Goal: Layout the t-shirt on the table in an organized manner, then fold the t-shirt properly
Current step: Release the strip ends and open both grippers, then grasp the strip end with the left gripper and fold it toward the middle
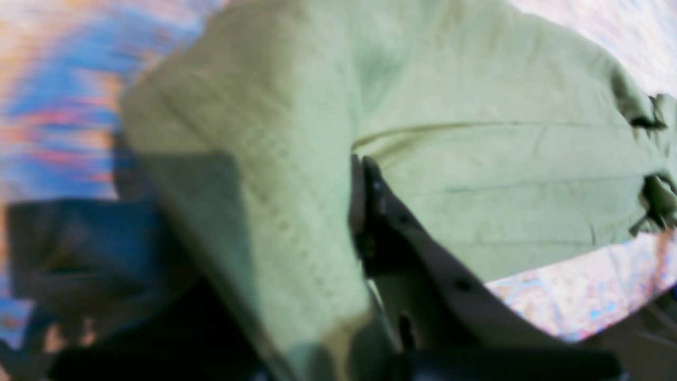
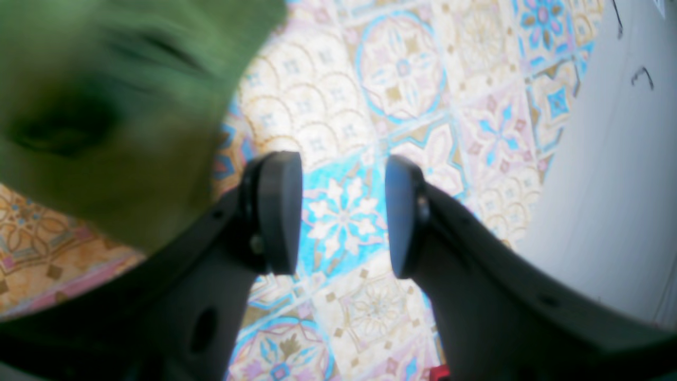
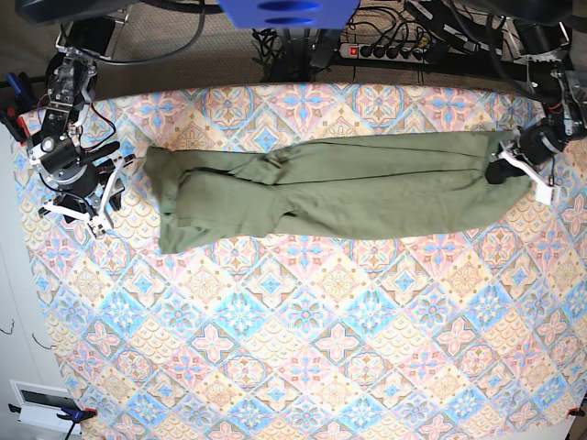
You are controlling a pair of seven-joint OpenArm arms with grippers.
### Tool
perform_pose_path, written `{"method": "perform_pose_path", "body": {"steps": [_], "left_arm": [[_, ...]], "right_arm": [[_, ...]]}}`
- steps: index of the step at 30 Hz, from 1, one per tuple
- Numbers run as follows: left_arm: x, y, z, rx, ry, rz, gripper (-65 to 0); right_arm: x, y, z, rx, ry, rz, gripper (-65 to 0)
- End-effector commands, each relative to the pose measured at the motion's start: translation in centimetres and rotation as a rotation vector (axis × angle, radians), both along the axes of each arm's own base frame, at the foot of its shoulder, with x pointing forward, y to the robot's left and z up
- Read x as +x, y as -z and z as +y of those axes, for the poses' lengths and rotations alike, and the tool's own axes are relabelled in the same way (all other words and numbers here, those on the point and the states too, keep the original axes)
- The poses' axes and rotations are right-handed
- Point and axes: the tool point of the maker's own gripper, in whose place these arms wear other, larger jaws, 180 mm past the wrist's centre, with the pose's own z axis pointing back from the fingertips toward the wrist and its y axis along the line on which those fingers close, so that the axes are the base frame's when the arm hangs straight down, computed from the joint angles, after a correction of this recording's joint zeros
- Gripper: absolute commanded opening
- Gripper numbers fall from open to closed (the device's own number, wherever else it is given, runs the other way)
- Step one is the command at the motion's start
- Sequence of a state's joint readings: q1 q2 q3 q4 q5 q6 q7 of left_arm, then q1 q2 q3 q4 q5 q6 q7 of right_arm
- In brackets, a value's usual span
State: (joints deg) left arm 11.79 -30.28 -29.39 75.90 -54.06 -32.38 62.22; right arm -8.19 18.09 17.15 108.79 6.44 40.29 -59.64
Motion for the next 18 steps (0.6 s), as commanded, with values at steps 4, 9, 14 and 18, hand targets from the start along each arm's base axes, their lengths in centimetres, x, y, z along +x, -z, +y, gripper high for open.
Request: {"method": "perform_pose_path", "body": {"steps": [4, 9, 14, 18], "left_arm": [[1.0, -3.1, 3.3, 0.087, 0.010, -0.053, -65.0], [1.4, -4.3, 4.0, 0.116, 0.025, -0.065, -65.0], [1.4, -4.2, -0.3, 0.075, 0.085, -0.091, -65.0], [1.5, -3.8, -5.0, -0.003, 0.111, -0.123, -65.0]], "right_arm": [[0.9, -1.5, 0.7, 0.046, -0.026, -0.056, -40.3], [1.0, -1.7, 1.5, 0.094, -0.040, -0.069, -40.3], [1.0, -1.7, 1.4, 0.094, -0.038, -0.069, -40.3], [1.0, -1.7, 1.4, 0.094, -0.038, -0.069, -40.3]]}}
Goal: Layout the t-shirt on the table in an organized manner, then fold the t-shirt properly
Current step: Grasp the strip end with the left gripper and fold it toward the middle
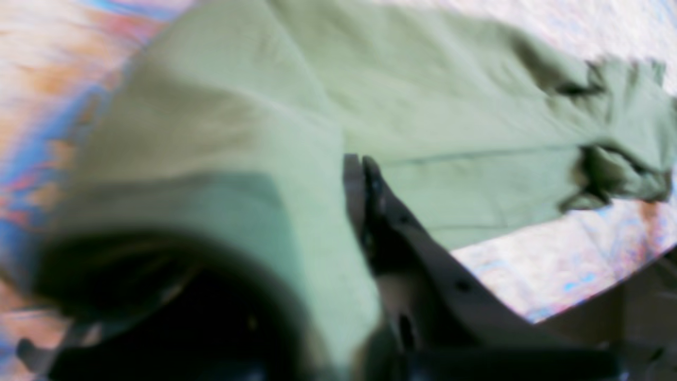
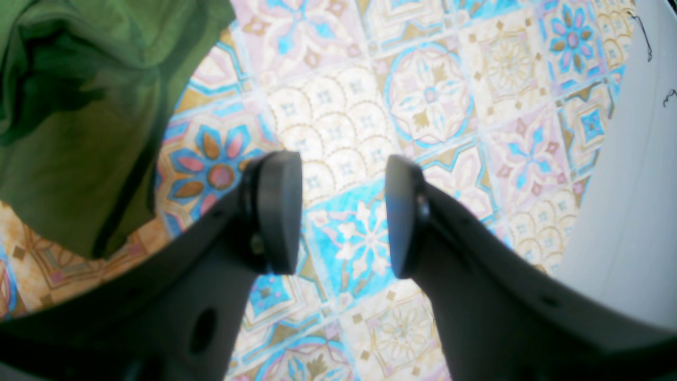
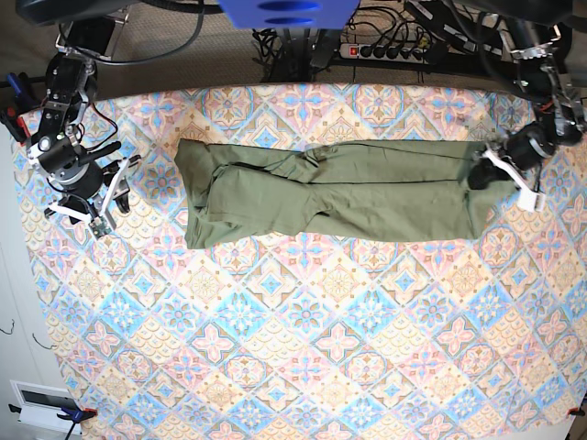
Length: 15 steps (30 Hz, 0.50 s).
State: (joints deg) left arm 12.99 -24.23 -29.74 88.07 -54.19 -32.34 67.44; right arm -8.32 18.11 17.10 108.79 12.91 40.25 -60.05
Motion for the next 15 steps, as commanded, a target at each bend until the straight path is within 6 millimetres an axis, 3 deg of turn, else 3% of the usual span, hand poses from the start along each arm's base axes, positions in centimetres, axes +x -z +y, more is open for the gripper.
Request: {"method": "perform_pose_path", "body": {"steps": [1, 11, 15], "left_arm": [[1.1, -1.4, -0.6, -0.024, -0.006, -0.067, -65.0], [5.1, -1.0, -9.4, -0.208, -0.013, -0.094, -65.0], [6.1, -0.9, -11.2, -0.224, -0.020, -0.095, -65.0]], "right_arm": [[0.8, -1.5, -0.3, -0.007, -0.006, -0.050, -40.3], [0.8, -1.5, -0.3, -0.007, -0.007, -0.050, -40.3], [0.8, -1.6, -0.4, -0.009, -0.006, -0.051, -40.3]]}}
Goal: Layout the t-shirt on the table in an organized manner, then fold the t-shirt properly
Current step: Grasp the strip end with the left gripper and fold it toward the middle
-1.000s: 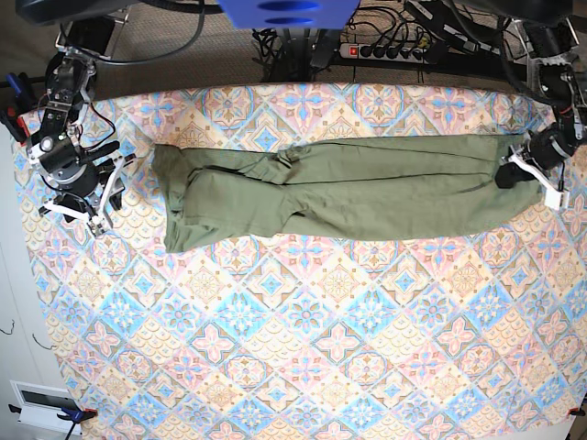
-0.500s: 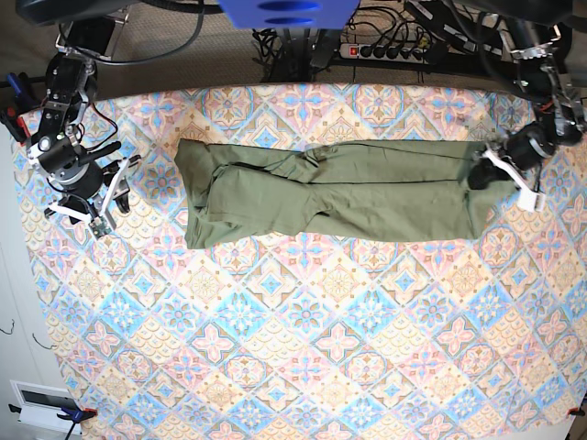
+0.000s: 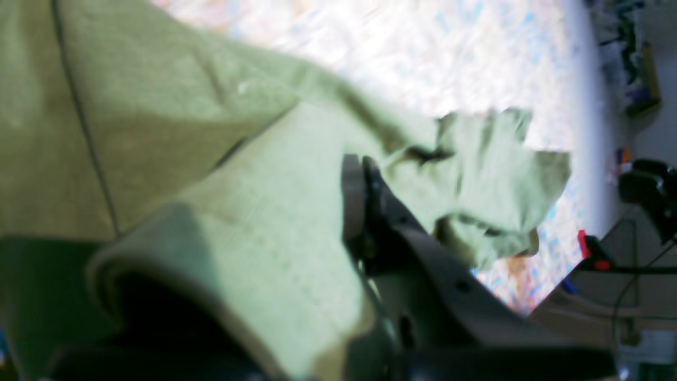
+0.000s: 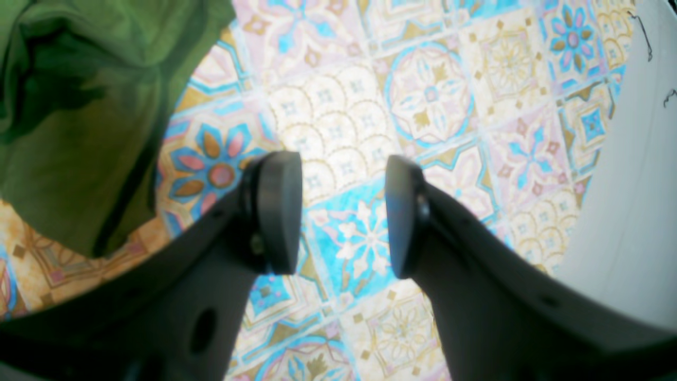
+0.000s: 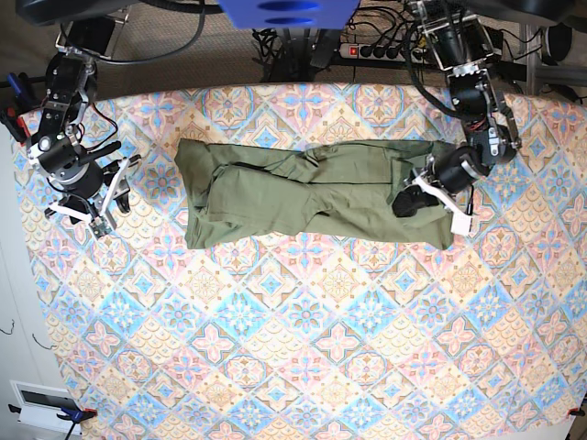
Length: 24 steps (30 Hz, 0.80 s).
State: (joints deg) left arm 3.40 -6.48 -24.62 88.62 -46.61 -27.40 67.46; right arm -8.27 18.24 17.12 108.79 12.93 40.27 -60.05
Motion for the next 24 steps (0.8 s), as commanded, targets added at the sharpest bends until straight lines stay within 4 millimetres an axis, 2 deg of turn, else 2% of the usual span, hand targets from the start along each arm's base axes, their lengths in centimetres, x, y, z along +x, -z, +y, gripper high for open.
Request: {"method": "perform_pose_path", "body": {"steps": [1, 4, 8, 10, 12, 16, 19, 22, 24], "left_arm": [[1.1, -1.1, -0.1, 0.002, -0.012, -0.043, -65.0], [1.0, -0.3, -1.2, 0.039, 0.010, -0.019, -63.4], [0.3, 0.3, -5.0, 0.035, 0.129, -0.003, -43.4], [-1.0, 0.8, -6.4, 0.036, 0.207, 0.024, -34.0], [-1.5, 0.8, -7.5, 0.029, 0.264, 0.027, -28.4], [-1.9, 0.6, -7.1, 0.030, 0.293, 0.026, -29.5], [-2.3, 0.2, -5.7, 0.011, 0.295, 0.029, -32.1], [-2.0, -1.4, -4.8, -0.044, 0.291, -0.005, -32.8], [-1.8, -3.6, -4.7, -0.079, 0.304, -0.061, -32.7]], "right_arm": [[0.8, -1.5, -0.4, -0.009, -0.006, -0.050, -40.3], [0.8, -1.5, -0.4, -0.009, -0.006, -0.050, -40.3], [0.8, -1.5, -0.3, -0.008, -0.006, -0.051, -40.3], [0.8, -1.6, -0.3, -0.007, -0.006, -0.053, -40.3], [0.9, -1.7, -0.3, -0.007, -0.007, -0.057, -40.3], [1.0, -1.8, -0.3, -0.007, -0.007, -0.060, -40.3], [1.0, -1.8, -0.4, -0.007, -0.007, -0.063, -40.3], [1.0, -1.8, -0.5, -0.006, -0.002, -0.063, -40.3], [0.9, -1.9, -1.0, -0.008, 0.011, -0.065, -40.3]]}}
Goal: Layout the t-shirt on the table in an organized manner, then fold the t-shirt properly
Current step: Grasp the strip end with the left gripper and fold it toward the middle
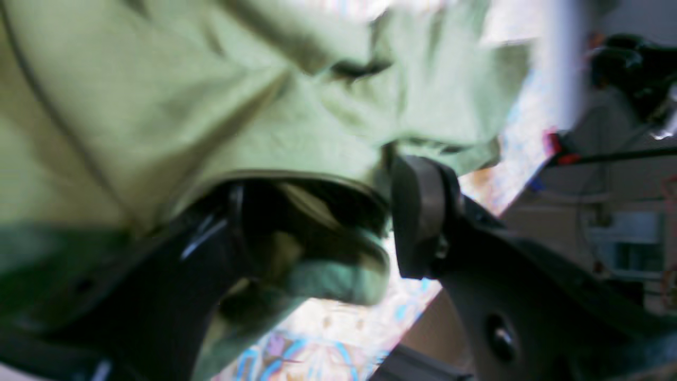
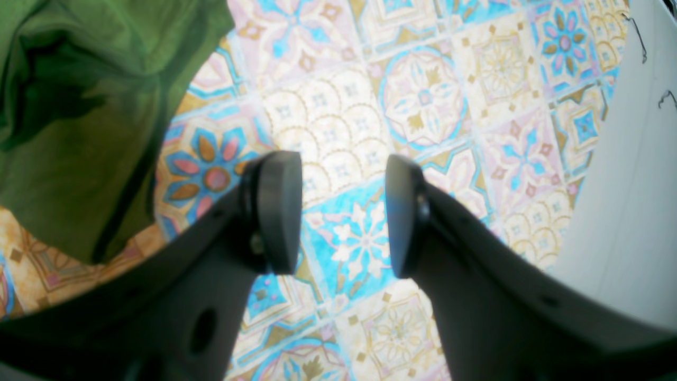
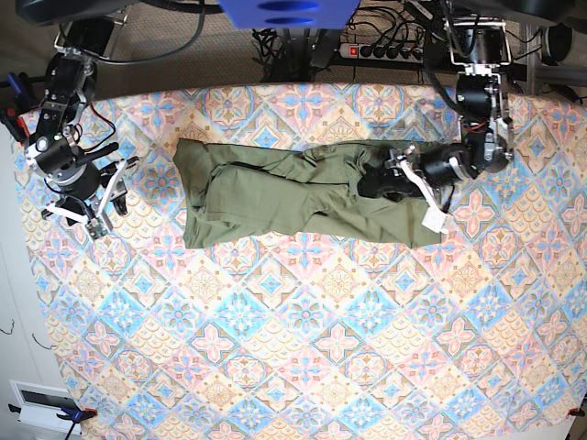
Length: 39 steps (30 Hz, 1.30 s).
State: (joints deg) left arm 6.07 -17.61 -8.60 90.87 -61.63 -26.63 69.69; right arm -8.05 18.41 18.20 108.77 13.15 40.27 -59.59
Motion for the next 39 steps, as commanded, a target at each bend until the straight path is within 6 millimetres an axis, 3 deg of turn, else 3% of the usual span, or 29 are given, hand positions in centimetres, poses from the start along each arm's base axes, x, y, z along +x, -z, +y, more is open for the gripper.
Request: {"method": "perform_pose_path", "body": {"steps": [1, 3, 8, 14, 16, 21, 25, 30, 35, 39], "left_arm": [[0.9, -3.3, -0.4, -0.042, 0.016, -0.107, -32.7], [0.7, -4.7, 0.4, -0.032, 0.009, -0.147, -32.7], [0.7, -4.8, 4.5, 0.027, -0.075, -0.154, -32.7], [1.7, -1.7, 10.6, 0.029, -0.246, -0.045, -32.7], [2.2, -0.5, 11.0, 0.026, -0.269, -0.011, -32.7], [4.0, 1.0, 6.7, 0.045, -0.204, -0.006, -32.7], [5.3, 0.7, 2.0, 0.016, -0.129, -0.026, -32.7], [5.4, 0.5, -3.6, -0.021, -0.006, -0.032, -32.7], [7.1, -1.2, -6.0, -0.074, 0.005, -0.069, -32.8], [7.2, -1.5, -6.5, -0.086, 0.014, -0.076, -32.8]], "right_arm": [[0.6, -1.4, -0.6, -0.011, 0.002, -0.048, -40.3], [0.6, -1.5, -0.6, -0.011, 0.003, -0.048, -40.3], [0.7, -1.5, -0.6, -0.011, 0.004, -0.050, -40.3], [0.6, -1.4, -0.6, -0.013, 0.004, -0.045, -40.3], [0.6, -1.4, -0.6, -0.013, 0.004, -0.045, -40.3], [0.6, -1.4, -0.6, -0.014, 0.004, -0.042, -40.3], [0.5, -1.4, -0.6, -0.014, 0.004, -0.041, -40.3], [0.6, -1.4, -0.6, -0.011, 0.003, -0.046, -40.3], [0.6, -1.4, -0.6, -0.011, 0.004, -0.044, -40.3], [0.5, -1.4, -0.6, -0.012, 0.004, -0.043, -40.3]]}}
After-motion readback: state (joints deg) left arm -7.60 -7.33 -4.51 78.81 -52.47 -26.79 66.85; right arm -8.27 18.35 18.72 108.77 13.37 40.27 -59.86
